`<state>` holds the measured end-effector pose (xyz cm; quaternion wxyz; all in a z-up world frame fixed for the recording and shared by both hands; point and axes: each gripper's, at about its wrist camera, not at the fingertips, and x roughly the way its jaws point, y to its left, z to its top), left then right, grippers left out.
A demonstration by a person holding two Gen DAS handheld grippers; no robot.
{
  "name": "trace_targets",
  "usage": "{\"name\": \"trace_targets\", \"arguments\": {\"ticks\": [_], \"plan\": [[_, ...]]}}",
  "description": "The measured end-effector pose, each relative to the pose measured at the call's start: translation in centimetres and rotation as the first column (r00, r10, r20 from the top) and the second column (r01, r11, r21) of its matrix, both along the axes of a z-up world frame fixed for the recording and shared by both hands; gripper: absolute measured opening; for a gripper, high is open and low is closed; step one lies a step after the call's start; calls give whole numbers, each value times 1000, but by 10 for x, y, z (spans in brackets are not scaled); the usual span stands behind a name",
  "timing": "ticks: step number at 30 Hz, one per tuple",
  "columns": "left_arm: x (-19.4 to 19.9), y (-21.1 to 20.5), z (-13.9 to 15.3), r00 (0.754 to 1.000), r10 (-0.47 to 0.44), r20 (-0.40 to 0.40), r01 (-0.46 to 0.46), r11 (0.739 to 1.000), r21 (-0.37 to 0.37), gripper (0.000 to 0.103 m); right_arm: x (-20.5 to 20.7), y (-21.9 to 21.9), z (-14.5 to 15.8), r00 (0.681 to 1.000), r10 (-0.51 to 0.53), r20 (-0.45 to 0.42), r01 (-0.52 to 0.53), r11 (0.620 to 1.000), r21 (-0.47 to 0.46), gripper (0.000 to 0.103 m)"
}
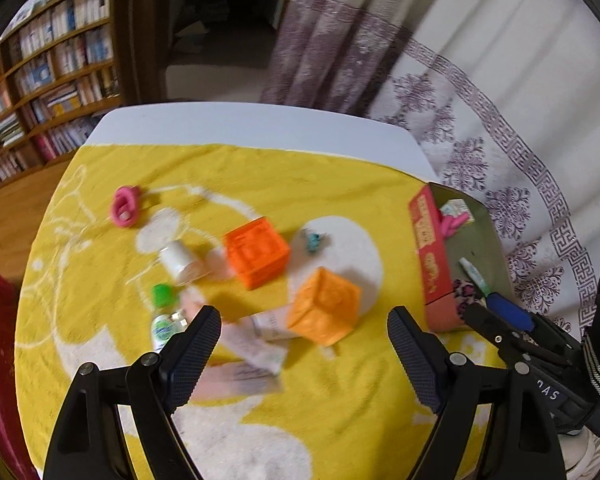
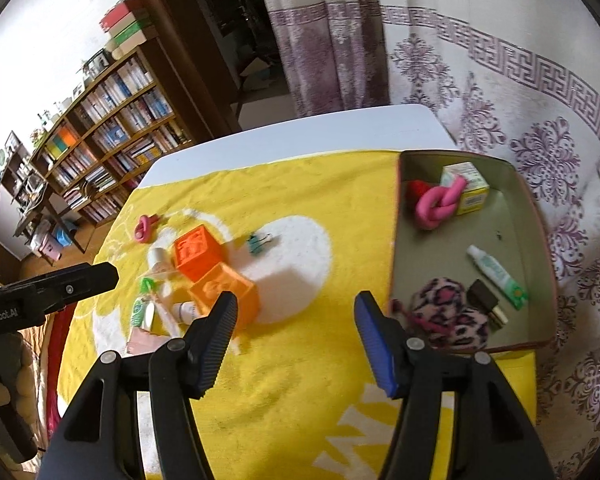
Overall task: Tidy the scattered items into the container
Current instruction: 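Withdraw both open tools from the tin back over the towel, then grasp the Dettol sanitizer bottle with the left tool while the right tool approaches the orange cube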
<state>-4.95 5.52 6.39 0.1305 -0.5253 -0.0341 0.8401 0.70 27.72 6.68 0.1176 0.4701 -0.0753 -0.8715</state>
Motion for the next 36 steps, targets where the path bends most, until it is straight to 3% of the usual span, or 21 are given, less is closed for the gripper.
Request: {"name": "trace_targets", "arguments": {"ticks": [16,36], "plan": [[5,-89,-31,992,102,73,-102,995,-13,87,5,-50,-5,999,11,30,-12,1000,21,65],[-20,-106,-104,975,69,210,-61,997,-43,87,9,-75,-20,995,-43,89,35,996,80,67]]}}
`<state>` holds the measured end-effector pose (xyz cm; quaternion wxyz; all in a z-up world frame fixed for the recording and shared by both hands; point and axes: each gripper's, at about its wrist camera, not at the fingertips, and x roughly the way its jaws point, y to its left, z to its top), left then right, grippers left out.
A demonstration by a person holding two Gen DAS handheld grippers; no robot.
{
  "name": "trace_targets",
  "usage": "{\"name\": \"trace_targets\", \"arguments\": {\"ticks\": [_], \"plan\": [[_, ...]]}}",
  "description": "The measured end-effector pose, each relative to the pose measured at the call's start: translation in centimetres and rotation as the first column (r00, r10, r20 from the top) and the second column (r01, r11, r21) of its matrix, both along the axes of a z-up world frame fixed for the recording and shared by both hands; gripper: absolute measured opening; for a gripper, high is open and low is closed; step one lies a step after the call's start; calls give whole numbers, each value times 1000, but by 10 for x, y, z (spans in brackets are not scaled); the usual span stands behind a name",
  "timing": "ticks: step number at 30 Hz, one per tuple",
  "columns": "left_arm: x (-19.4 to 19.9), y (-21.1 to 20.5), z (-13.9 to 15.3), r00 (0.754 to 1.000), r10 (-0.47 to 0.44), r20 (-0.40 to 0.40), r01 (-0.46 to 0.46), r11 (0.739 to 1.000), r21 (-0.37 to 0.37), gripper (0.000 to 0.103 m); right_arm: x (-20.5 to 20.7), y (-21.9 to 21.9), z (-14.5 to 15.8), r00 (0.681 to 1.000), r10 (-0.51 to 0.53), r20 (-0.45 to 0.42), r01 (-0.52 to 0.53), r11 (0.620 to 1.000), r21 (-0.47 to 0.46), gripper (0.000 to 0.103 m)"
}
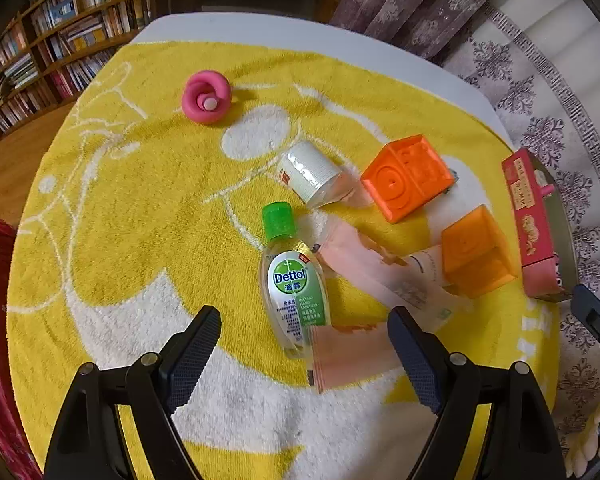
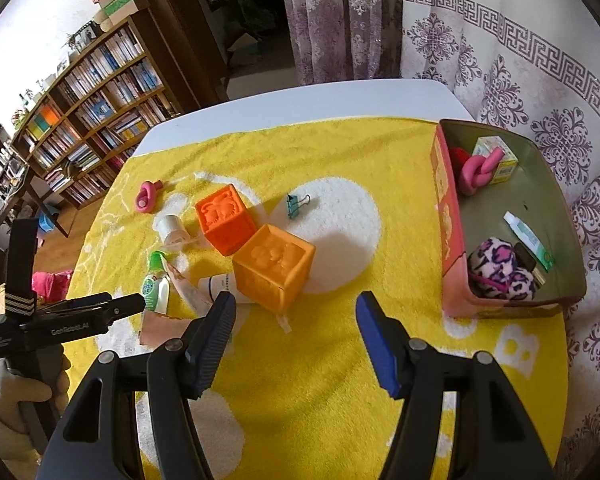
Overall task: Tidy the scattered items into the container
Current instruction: 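Grasp the Dettol sanitizer bottle with the left tool while the right tool approaches the orange cube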
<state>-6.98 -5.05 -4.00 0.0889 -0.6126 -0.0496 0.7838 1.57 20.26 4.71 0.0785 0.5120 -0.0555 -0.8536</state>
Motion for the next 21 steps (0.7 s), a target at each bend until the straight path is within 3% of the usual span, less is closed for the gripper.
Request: {"name": "trace_targets", "arguments": {"ticks": [10,18,19,21], "plan": [[-14,2,-31,998,23,58,-20,998,-59,87,-5,3,-13,999,-38,39,37,999,11,67],[-18,1,-38,998,45,43,-41,994,-98,87,-17,1,-23,998,-30,61,29,1000,6,67],[-19,0,-38,998,48,39,-44,995,-94,85,-19,0,-24,998,-27,63,27,1000,4,67],[-19,-1,-36,999,45,23,-42,994,-99,71,-22,-3,-27,997,-18,70,18,1000,1,67]]}}
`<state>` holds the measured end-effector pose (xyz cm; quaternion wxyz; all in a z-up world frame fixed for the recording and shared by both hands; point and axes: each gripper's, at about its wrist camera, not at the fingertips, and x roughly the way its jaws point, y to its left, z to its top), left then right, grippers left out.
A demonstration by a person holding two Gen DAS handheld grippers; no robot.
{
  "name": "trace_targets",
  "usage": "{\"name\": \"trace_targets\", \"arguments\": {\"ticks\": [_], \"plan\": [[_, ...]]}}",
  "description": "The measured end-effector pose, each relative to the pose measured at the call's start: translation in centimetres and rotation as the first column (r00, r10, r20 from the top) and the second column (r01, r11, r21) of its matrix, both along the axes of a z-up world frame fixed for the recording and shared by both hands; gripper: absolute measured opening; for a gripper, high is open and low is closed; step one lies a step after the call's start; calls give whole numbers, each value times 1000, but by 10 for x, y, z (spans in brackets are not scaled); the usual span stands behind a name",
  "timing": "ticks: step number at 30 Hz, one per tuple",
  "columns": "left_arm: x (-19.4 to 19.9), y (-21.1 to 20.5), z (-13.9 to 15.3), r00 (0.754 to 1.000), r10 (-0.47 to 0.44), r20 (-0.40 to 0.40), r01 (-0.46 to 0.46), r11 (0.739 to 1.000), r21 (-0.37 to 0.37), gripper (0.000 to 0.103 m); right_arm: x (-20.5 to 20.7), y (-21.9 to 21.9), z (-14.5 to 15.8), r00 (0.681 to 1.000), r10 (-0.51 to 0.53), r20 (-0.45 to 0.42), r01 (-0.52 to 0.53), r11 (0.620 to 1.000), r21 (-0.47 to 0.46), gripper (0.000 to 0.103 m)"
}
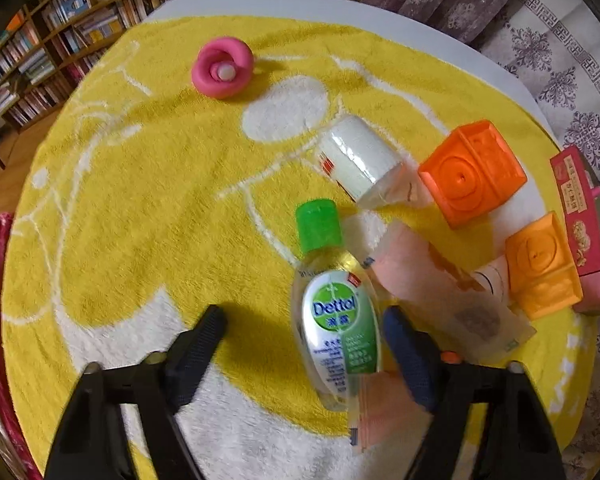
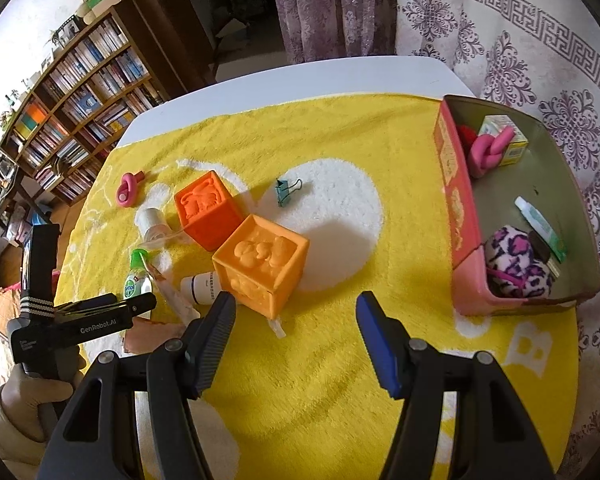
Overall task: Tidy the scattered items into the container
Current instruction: 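Grasp the Dettol sanitizer bottle with the left tool while the right tool approaches the orange cube, then lift the Dettol bottle with the left tool while the right tool grasps the orange cube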
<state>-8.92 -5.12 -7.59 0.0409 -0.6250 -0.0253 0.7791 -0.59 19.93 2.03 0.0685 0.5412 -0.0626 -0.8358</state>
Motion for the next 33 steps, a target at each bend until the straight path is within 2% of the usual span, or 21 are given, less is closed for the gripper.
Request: {"name": "trace_targets", "arguments": {"ticks": [1,2,3,8,16,18,23,26,31,33], "plan": [[0,0,1,1000,-7,-6,7,1000,7,64,-2,-2,-2,1000,5,5,-5,1000,-2,67],[0,0,3,1000,-16,-12,16,1000,11,48,-3,-3,-3,1000,10,8,-10,1000,-5,67],[-1,-1,4,1000,-25,-11,25,1000,13,42,-5,-6,-4,1000,16,12,-16,1000,-9,67],[0,-10,6,1000,-24,2,24,999,38,42,-15,-20,-9,998,49,25,-48,998,-28,67],[2,-28,16,1000,6,-10,-6,999,32,42,-33,-38,-16,997,76,33,-75,997,-32,67],[3,-31,20,1000,13,-17,-12,999,31,36,-39,-40,-19,997,69,38,-68,997,-23,67],[4,-35,32,999,14,-46,-12,999,32,36,-54,-43,-31,997,24,67,-27,999,42,68],[19,-29,29,999,15,-41,-14,999,31,36,-59,-44,-35,997,16,72,-20,998,59,71],[7,-24,27,999,30,-38,-30,999,10,36,-60,-40,-39,996,-9,87,1,997,82,75],[6,-25,24,999,36,-27,-36,999,4,50,-59,-37,-40,996,-13,94,5,997,83,77]]}}
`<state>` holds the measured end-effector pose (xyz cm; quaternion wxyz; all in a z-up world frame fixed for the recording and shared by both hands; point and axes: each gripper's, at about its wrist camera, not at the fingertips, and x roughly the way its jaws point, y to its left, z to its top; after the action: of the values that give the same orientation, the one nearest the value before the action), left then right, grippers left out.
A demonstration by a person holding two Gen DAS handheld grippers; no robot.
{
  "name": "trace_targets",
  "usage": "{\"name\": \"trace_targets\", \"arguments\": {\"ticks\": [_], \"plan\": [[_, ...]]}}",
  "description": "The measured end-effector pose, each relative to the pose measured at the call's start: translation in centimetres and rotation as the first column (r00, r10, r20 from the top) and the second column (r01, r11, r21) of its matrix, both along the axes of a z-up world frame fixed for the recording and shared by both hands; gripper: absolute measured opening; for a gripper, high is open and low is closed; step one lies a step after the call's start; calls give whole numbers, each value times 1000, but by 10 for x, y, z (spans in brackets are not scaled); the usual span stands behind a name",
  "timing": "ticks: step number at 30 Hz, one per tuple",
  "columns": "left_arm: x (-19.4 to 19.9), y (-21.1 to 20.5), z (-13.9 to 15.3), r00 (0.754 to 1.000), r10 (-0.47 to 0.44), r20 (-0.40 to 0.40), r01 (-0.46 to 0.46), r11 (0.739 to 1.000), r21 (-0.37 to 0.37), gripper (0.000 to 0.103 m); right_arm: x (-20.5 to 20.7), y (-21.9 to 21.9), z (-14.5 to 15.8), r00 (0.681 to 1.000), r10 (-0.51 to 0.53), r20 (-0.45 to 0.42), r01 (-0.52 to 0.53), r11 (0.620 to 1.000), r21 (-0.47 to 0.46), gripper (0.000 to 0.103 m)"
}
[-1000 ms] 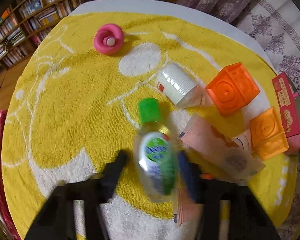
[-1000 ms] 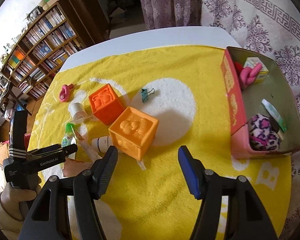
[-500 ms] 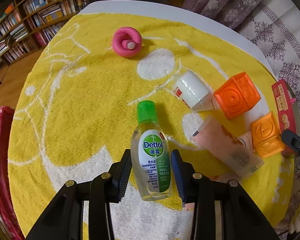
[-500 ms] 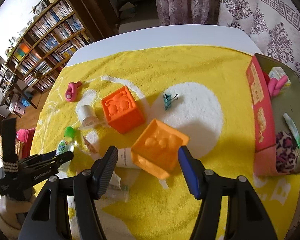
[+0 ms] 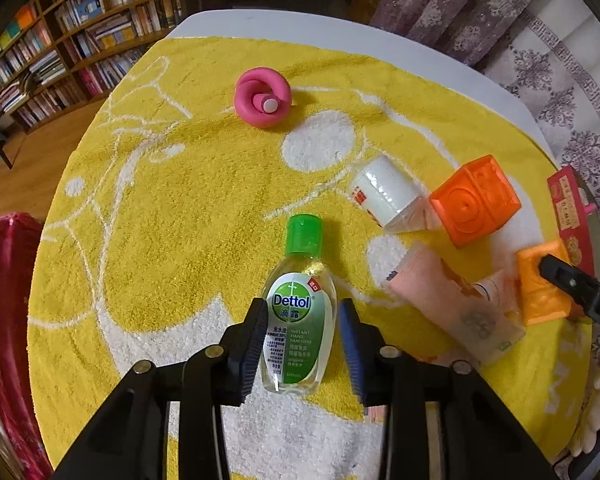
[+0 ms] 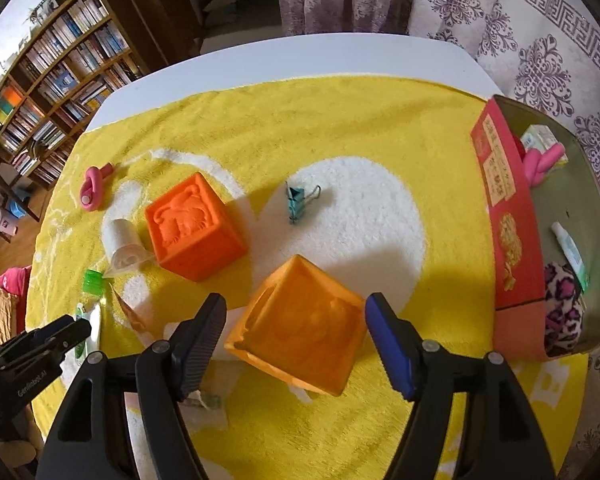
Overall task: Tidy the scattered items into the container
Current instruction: 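Lift the Dettol bottle with the left tool while the right tool grasps the orange cube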
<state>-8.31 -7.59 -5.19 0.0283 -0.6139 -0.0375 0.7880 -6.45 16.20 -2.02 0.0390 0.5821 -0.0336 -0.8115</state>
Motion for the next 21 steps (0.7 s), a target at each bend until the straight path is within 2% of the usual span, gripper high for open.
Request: {"name": "trace_targets", "arguments": {"ticks": [2,4,6,10,13,14,15,17,19,21], "plan": [[-4,3,-6,1000,12,12,-12,1000,13,51,0,2,-1,1000,-7,8,7,1000,2,77],[-4,6,-7,1000,5,10,-5,1000,-5,52,1,4,-2,1000,-12,12,12,1000,-1,78],[-6,7,-11,1000,2,14,-2,1000,-17,57,1,7,-2,1000,-15,16,15,1000,-3,78],[-10,6,-22,999,7,37,-6,1000,-16,57,1,9,-6,999,-16,29,17,1000,-19,79],[-13,7,-23,1000,-6,21,7,1000,-24,57,1,9,-8,999,-13,35,14,1000,-24,79],[-14,7,-23,1000,-9,17,9,1000,-22,56,0,10,-9,999,-14,40,15,999,-30,79],[-15,6,-23,1000,-9,14,9,1000,-24,47,-1,11,-11,999,-16,44,17,999,-35,79],[-16,3,-23,1000,-8,15,8,1000,-11,45,-1,10,-13,999,-10,51,12,999,-39,78],[-16,0,-22,1000,1,19,-1,1000,10,45,-1,7,-15,998,17,56,-14,999,-49,62],[-15,-2,-20,1000,4,19,-5,1000,25,45,1,2,-15,998,43,50,-41,998,-37,59]]}}
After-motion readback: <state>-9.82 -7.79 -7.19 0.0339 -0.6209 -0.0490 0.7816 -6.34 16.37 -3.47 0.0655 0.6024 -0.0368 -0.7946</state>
